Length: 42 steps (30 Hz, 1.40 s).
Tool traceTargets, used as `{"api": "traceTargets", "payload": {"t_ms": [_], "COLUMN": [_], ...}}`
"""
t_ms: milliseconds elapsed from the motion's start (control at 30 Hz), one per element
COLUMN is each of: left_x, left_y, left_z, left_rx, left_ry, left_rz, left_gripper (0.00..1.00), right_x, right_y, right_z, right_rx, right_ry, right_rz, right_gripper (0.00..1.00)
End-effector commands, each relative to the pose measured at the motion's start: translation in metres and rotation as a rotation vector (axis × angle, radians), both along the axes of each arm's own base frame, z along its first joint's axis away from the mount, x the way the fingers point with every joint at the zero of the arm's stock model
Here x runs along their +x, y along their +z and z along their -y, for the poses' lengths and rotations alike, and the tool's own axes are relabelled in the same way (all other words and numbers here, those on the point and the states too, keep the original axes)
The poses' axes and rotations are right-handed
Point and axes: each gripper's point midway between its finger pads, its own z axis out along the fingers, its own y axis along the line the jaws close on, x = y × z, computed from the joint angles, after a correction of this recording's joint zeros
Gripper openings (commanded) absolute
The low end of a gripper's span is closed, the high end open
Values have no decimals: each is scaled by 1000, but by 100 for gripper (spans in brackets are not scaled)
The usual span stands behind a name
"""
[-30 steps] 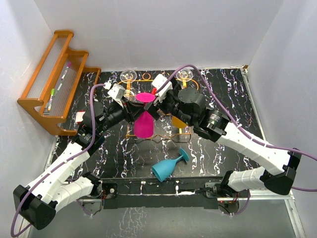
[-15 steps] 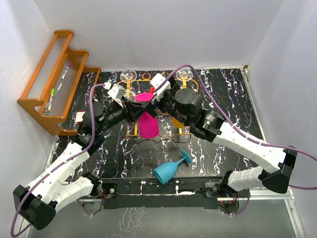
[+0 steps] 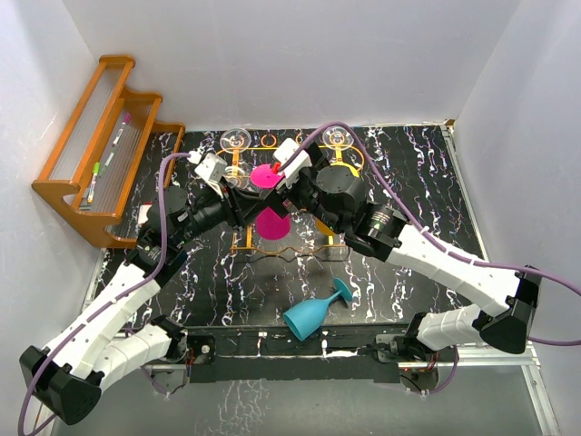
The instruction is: Place the wine glass upside down on the wine glass rack
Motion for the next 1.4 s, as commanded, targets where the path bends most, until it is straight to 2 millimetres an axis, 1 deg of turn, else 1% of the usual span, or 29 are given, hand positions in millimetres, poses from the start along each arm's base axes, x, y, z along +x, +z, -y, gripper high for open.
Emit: {"api": "traceTargets", "payload": {"t_ms": [0,233,333,433,500,567,633,667,800,867,967,1067,1167,1233,1333,1367], "left_x": [-15,-43,-53,-60,-62,-61,-61,-61,-66,-73,-88,-114,-137,-148,-152,-152], "left_y": [19,30,39,52,67,79,85,84,62,50,33,7,-21,-34,-47,-50], "left_z": [-6,-9,-14,-20,-27,-35,-43,-48,-62,-68,-73,-72,-72,-72,-72,-71], "left_rx": [-4,44,67,101,114,142,184,216,352,421,504,581,624,627,637,640], "left_ry": [-26,-111,-126,-137,-115,-83,-61,-53,-61,-95,-177,-354,-519,-588,-636,-643], "left_rz": [-9,-31,-10,62,111,152,189,193,137,122,113,65,-48,-101,-128,-128], "left_gripper": [27,32,35,40,42,45,49,50,55,57,60,61,62,62,61,61], "right_x": [-2,-4,-6,-11,-13,-17,-20,-21,-26,-29,-39,-56,-75,-87,-100,-104], "right_y": [20,19,19,19,17,14,15,14,15,15,16,27,47,57,61,57], "right_z": [6,7,7,4,3,2,4,5,9,11,12,17,34,47,67,70], "right_rx": [69,61,59,51,41,31,27,23,13,7,6,52,150,212,283,290], "right_ry": [-29,-31,-28,-3,11,28,37,41,55,67,109,167,195,203,190,192], "right_rz": [31,17,9,-3,-12,-22,-25,-27,-34,-39,-50,-64,-64,-60,-84,-102], "right_gripper": [99,99,99,99,99,99,99,99,99,99,99,99,99,99,99,99]}}
